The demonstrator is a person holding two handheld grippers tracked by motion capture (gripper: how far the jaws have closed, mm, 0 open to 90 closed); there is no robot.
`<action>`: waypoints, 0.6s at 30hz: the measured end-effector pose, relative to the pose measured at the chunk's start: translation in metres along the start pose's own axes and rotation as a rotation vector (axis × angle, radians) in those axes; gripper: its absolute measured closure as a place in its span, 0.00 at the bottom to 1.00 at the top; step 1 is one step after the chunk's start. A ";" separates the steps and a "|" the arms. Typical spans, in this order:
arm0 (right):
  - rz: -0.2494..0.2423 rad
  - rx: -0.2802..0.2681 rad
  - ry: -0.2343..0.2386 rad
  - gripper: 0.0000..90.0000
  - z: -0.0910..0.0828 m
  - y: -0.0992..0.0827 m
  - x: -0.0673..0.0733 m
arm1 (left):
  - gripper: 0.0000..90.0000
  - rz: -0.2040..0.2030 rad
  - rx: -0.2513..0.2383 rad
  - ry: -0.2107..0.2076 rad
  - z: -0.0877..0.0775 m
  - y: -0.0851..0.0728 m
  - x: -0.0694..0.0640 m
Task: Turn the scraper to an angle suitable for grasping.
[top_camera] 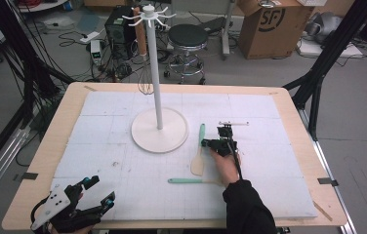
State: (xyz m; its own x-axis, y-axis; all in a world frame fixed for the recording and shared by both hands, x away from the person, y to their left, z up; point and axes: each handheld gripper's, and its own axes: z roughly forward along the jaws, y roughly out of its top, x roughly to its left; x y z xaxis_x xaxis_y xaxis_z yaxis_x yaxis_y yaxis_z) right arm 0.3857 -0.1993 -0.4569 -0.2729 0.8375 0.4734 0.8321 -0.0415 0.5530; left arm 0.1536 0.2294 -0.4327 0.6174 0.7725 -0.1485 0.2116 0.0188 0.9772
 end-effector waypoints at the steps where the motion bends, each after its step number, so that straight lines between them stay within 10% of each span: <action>1: 0.002 0.005 0.009 1.00 0.002 0.001 0.002 | 0.26 -0.001 0.000 0.002 -0.001 0.000 0.000; 10: -0.032 -0.020 0.052 1.00 0.000 -0.004 0.019 | 0.26 0.004 -0.001 0.001 -0.002 0.000 -0.001; 18: -0.240 0.068 -0.012 1.00 0.004 -0.031 0.068 | 0.26 0.010 -0.002 -0.008 -0.001 0.001 -0.005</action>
State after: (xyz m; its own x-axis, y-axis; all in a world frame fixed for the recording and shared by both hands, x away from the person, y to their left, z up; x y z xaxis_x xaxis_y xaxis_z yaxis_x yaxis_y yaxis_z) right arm 0.3431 -0.1391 -0.4441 -0.4615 0.8251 0.3259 0.7747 0.1959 0.6012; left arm 0.1504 0.2261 -0.4308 0.6258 0.7674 -0.1399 0.2038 0.0123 0.9789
